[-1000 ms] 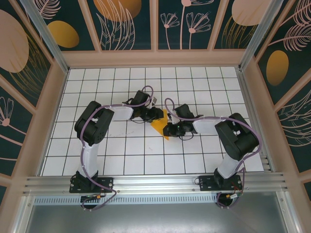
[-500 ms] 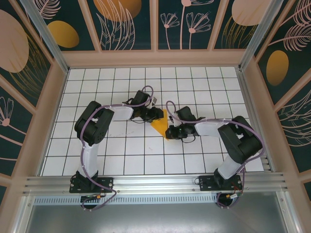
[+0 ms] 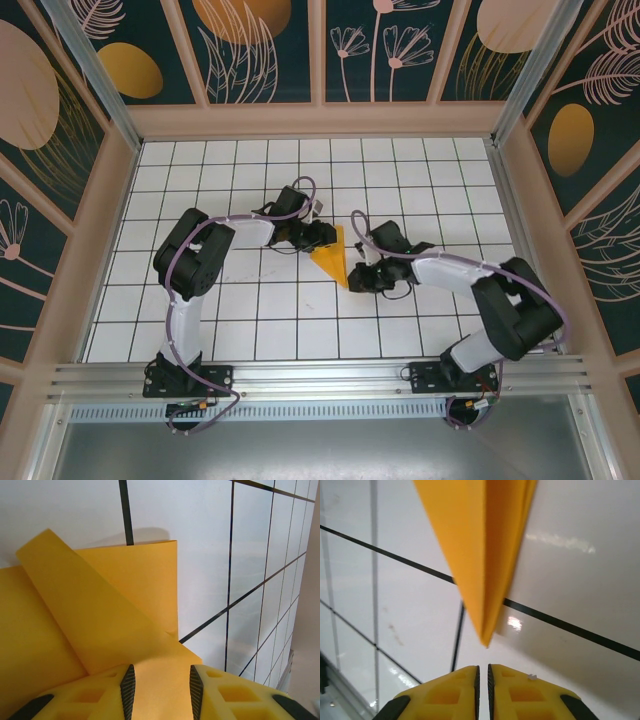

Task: Fold a paper plane with a square sheet of paper (fold left side to right side)
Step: Fourth fold the wing at the center of the table.

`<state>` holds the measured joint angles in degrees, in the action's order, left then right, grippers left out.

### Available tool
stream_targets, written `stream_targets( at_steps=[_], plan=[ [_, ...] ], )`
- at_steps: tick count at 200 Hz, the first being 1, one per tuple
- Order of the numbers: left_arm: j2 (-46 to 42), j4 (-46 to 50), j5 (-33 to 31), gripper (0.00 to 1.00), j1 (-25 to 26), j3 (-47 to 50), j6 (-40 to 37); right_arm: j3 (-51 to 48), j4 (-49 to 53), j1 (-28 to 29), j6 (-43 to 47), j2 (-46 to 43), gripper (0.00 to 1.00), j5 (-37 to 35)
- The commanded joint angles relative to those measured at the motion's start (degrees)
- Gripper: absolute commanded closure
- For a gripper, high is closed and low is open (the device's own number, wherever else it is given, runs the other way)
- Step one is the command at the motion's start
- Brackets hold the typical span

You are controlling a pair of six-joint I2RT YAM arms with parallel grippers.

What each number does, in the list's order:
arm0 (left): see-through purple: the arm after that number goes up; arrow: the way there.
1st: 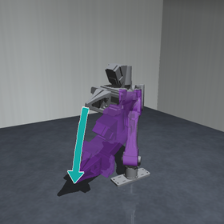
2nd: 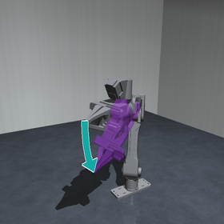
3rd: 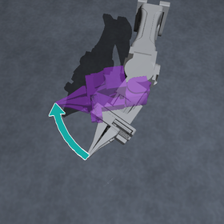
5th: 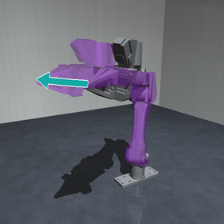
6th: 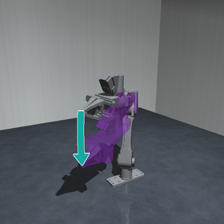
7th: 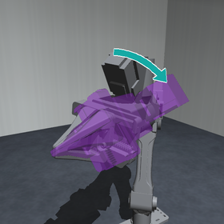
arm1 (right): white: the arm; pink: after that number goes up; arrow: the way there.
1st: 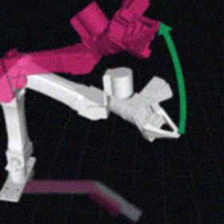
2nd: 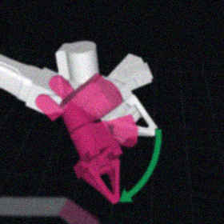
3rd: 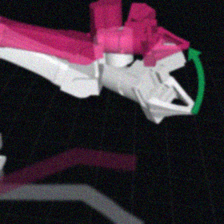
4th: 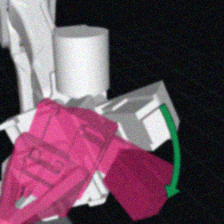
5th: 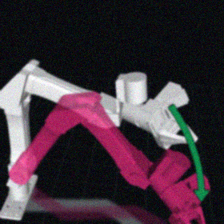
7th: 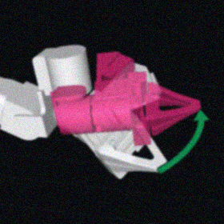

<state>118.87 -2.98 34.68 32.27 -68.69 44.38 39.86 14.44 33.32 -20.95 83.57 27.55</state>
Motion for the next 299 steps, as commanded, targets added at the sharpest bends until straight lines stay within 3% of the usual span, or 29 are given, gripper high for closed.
stream_targets(
  at_steps=[1,50,109,188,299],
  plan=[
    [3.3,4.8,-5.4,0.62,0.3,2.0,-1.7,2.6,0.4,-1.0,-0.5,-4.0,0.82,3.1],
    [3.0,4.7,-5.4,0.62,0.2,2.0,-1.5,6.2,-8.7,1.2,-2.6,5.2,0.81,2.3],
    [2.6,4.9,-5.3,0.61,0.2,1.7,-1.7,5.9,-8.9,0.7,-1.9,13.5,0.82,-5.1],
    [3.5,8.2,-6.8,0.55,-2.4,-4.9,-3.9,-1.2,-3.7,0.9,-1.6,14.3,0.89,-7.6],
    [8.6,12.3,-6.6,0.53,-8.2,-15.2,-7.1,-0.8,-2.3,2.2,-0.3,16.8,0.90,-8.9]
  ],
)
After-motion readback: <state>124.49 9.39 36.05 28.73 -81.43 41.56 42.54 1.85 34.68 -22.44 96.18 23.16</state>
